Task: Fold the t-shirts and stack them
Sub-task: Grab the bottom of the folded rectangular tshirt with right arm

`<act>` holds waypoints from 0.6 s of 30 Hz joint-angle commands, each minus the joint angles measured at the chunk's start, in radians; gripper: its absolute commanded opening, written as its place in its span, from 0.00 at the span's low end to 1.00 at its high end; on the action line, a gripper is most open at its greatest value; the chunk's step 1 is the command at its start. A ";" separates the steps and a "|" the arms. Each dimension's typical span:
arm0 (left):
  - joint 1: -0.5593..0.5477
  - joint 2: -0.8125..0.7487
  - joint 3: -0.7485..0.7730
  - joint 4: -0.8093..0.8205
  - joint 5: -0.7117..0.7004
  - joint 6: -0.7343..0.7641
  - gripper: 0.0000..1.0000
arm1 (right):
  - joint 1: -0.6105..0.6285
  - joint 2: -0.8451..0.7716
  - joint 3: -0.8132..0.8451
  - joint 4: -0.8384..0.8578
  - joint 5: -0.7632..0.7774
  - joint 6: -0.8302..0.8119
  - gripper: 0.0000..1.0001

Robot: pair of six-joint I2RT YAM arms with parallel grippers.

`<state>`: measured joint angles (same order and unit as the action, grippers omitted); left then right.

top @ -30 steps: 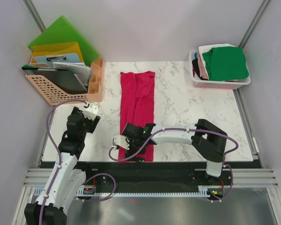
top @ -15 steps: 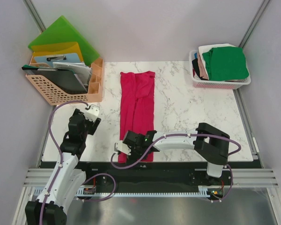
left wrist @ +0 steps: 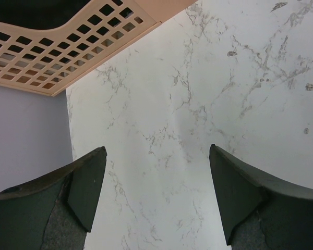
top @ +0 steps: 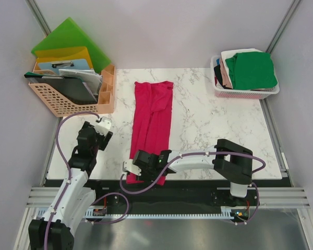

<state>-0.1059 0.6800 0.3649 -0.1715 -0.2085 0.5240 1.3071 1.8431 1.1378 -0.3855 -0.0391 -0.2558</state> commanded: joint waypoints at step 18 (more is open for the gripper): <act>0.008 0.016 -0.012 0.073 0.009 0.004 0.87 | -0.023 -0.070 0.146 -0.223 -0.070 -0.072 0.00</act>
<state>-0.1059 0.6983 0.3649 -0.1532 -0.2073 0.5259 1.3071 1.8389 1.1927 -0.5148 -0.0807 -0.2882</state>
